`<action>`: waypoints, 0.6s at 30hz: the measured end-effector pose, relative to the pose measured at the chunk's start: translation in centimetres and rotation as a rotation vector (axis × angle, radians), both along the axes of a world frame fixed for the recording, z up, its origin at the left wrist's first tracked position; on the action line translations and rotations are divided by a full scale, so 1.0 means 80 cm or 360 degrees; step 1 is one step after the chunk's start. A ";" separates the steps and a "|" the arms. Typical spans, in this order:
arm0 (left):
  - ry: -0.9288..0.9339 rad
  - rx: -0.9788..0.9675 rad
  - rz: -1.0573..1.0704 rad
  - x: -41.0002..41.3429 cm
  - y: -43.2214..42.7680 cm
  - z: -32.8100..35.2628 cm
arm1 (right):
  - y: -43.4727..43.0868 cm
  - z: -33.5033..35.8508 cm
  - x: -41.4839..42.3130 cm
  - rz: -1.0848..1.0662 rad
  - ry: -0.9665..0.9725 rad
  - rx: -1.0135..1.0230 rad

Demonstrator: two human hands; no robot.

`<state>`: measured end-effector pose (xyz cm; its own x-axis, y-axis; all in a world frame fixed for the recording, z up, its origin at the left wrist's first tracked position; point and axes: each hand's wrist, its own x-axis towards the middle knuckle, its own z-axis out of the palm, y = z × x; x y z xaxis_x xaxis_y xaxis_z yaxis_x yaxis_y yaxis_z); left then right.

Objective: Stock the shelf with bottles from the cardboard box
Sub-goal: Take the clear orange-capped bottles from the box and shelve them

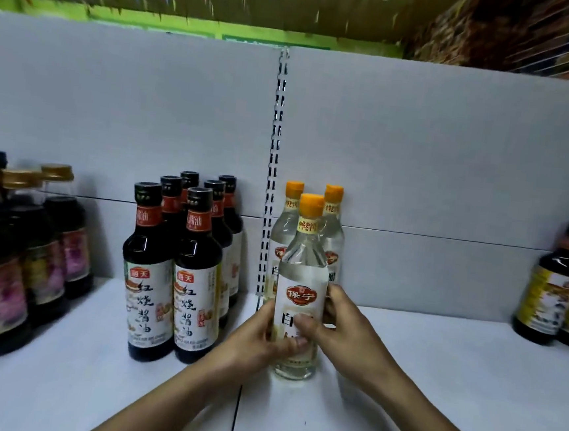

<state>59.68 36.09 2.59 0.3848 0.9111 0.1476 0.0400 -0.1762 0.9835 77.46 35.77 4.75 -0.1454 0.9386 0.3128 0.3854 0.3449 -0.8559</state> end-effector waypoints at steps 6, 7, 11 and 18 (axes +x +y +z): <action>-0.0043 0.0064 0.0070 -0.001 0.014 -0.007 | 0.014 -0.003 -0.005 0.0061 -0.0043 -0.0029; -0.0044 0.0072 0.0075 -0.001 0.015 -0.008 | 0.016 -0.003 -0.005 0.0065 -0.0051 -0.0030; -0.0028 0.0074 0.0108 -0.002 0.020 -0.011 | 0.022 -0.002 -0.009 0.0082 -0.0085 -0.0034; 0.0166 0.0042 0.0129 -0.006 0.032 0.002 | 0.029 -0.004 -0.017 0.0077 -0.0251 -0.0103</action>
<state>59.22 38.61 2.75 0.3244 0.9362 0.1350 0.1570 -0.1940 0.9684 76.13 38.12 4.45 -0.2336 0.9468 0.2215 0.5010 0.3124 -0.8071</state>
